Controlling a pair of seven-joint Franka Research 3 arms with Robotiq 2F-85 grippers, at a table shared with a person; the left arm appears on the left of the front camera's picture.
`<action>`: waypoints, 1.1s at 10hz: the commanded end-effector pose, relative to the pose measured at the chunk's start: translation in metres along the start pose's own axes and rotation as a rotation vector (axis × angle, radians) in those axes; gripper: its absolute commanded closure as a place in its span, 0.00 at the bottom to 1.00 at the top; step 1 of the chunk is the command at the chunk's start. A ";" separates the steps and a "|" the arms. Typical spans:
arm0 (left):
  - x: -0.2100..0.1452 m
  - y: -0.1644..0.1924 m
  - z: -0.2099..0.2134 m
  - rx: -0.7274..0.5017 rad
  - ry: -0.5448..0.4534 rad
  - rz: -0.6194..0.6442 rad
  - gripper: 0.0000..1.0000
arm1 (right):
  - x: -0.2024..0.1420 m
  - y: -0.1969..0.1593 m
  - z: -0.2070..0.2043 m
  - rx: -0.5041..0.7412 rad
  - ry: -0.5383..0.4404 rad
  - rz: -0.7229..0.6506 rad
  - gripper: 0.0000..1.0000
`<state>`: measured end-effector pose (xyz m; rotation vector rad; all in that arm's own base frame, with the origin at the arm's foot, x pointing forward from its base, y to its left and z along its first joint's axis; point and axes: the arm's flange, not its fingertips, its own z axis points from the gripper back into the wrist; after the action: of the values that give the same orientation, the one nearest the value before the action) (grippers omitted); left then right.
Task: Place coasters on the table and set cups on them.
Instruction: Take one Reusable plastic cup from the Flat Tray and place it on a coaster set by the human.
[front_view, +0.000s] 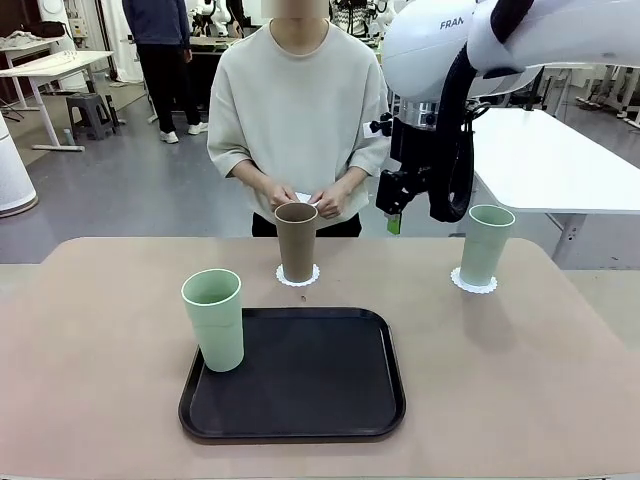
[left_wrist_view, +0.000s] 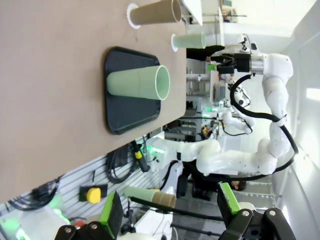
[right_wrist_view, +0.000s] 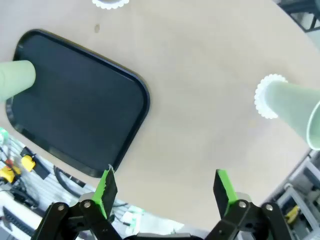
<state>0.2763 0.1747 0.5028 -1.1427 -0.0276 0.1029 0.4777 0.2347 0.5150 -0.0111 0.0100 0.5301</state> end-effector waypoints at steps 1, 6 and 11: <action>-0.001 -0.002 0.001 -0.012 -0.006 -0.003 0.00 | 0.000 -0.003 -0.007 -0.046 0.007 -0.026 0.00; -0.001 -0.002 0.001 -0.012 -0.006 -0.003 0.00 | 0.000 -0.003 -0.007 -0.046 0.007 -0.026 0.00; -0.001 -0.002 0.001 -0.012 -0.006 -0.003 0.00 | -0.028 -0.010 0.006 0.162 -0.108 -0.090 0.00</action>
<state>0.2764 0.1747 0.5027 -1.1427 -0.0275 0.1030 0.4777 0.2299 0.5168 0.0322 0.0001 0.4942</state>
